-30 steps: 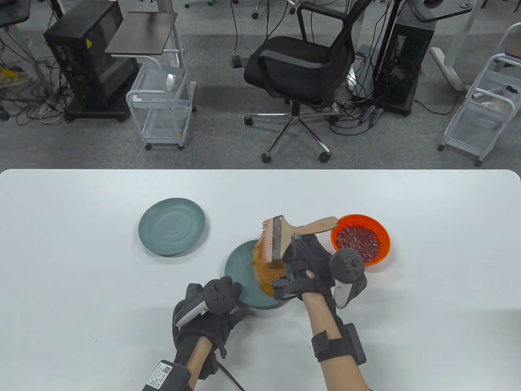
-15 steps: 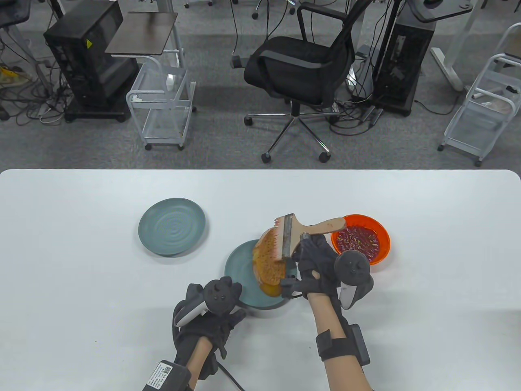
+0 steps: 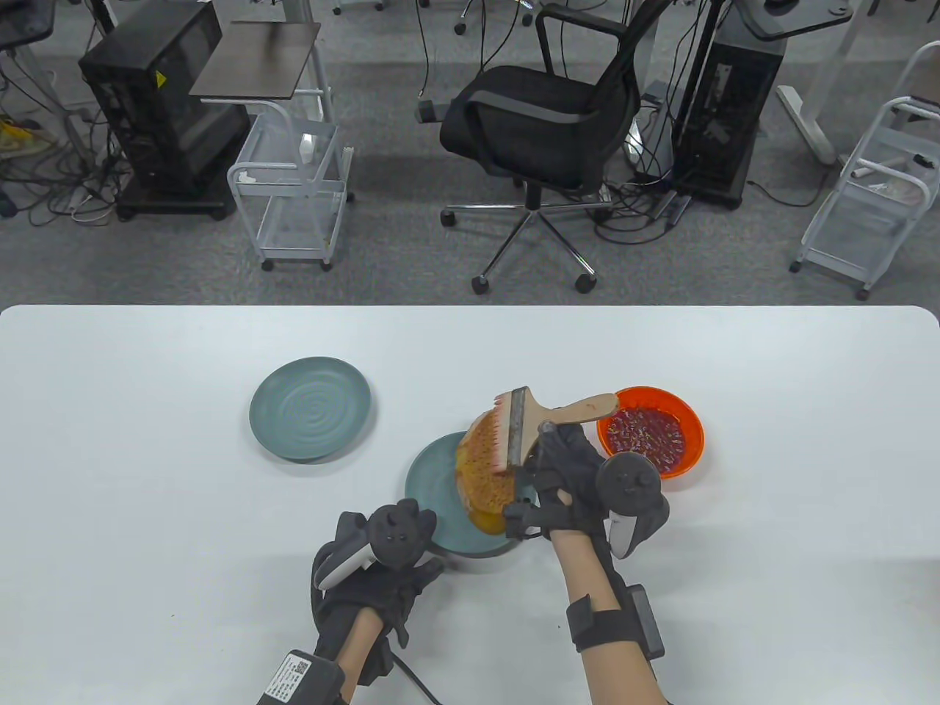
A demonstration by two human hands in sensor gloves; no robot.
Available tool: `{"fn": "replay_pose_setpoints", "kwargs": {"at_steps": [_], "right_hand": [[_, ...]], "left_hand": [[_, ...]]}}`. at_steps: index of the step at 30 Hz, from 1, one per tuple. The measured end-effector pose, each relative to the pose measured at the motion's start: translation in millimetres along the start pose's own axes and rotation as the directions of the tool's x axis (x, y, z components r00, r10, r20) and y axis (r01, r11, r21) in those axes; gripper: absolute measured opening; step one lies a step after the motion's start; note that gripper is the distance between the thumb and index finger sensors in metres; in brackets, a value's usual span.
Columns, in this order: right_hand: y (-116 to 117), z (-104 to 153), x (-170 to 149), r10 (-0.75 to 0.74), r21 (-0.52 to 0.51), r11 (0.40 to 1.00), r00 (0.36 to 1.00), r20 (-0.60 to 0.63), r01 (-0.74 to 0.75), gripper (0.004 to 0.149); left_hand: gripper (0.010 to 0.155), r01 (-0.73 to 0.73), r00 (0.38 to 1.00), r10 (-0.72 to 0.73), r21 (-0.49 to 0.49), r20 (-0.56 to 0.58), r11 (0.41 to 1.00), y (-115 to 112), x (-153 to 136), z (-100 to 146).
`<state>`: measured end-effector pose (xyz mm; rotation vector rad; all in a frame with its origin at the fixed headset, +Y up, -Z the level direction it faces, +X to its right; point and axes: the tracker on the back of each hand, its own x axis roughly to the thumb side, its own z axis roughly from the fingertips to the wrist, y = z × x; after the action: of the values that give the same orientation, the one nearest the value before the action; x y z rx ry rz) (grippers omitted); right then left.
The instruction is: Dip brush into ketchup and spread onto bread slice
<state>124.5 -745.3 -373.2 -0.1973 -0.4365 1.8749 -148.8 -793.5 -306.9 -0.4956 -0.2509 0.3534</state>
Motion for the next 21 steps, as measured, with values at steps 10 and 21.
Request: {"fn": "replay_pose_setpoints", "kwargs": {"at_steps": [10,21], "right_hand": [[-30,-12,7,0.118,-0.125,0.986,0.99,0.074,-0.108,0.048],[-122,-51,25,0.42,-0.273,0.887,0.896,0.145,-0.372,0.048]], "left_hand": [[0.068,-0.01,1.0,0.01,-0.006,0.007,1.0,0,-2,0],[0.068,-0.022,1.0,0.022,-0.021,0.016,1.0,0,-2,0]]}}
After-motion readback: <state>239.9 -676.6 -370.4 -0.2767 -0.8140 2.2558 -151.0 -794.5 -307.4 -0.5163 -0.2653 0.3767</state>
